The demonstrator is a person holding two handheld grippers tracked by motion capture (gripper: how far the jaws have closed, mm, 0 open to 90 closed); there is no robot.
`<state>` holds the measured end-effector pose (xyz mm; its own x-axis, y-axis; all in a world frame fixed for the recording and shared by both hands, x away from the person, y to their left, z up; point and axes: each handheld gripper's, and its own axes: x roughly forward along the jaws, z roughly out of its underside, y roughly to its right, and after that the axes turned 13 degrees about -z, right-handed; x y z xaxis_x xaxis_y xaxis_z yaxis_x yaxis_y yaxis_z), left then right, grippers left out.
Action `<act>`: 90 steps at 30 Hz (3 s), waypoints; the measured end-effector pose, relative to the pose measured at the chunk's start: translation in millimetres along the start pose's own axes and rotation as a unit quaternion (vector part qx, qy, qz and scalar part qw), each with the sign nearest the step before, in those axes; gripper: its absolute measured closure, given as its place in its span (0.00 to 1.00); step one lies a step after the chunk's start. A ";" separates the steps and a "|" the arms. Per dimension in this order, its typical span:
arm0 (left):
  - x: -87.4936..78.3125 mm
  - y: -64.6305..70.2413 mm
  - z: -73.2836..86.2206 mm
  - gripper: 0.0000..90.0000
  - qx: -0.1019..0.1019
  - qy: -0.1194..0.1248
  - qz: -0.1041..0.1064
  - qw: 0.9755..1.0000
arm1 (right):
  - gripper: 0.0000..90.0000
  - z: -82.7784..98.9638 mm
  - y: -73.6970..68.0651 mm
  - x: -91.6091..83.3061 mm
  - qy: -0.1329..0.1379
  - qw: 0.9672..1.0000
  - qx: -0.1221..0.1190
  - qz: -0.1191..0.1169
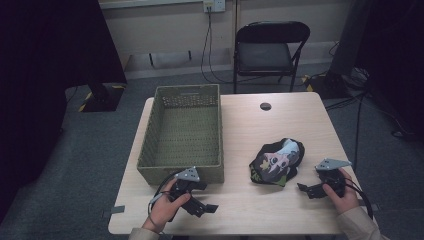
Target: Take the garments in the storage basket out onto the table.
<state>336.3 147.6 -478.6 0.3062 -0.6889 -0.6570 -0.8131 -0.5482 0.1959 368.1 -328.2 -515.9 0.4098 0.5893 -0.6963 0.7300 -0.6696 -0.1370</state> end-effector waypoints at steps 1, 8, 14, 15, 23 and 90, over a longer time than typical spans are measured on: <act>0.0 0.0 0.0 0.03 0.000 0.000 0.000 1.000 | 0.00 0.0 0.0 0.0 0.000 1.000 0.000 0.000; -4.8 -4.0 6.1 0.03 0.000 0.001 -0.010 1.000 | 0.00 0.0 0.0 0.0 0.000 1.000 0.000 0.000; -9.9 -6.5 10.0 0.03 0.001 0.003 -0.015 1.000 | 0.00 0.0 0.0 0.0 0.000 1.000 0.000 0.000; -11.0 -7.4 11.0 0.03 0.000 0.003 -0.017 1.000 | 0.00 0.0 0.0 0.0 0.000 1.000 0.000 0.000; -17.0 -12.8 18.4 0.03 -0.008 0.005 -0.022 1.000 | 0.00 0.0 0.0 0.0 0.000 1.000 0.000 0.000; -56.2 -52.5 72.2 0.03 -0.010 -0.019 -0.104 0.994 | 0.00 0.0 0.0 0.0 0.000 1.000 0.000 0.000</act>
<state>326.0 249.3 -504.5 0.4478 -0.5406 -0.7122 -0.7241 -0.6866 0.0659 368.1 -328.2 -515.9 0.4097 0.5894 -0.6963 0.7299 -0.6696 -0.1373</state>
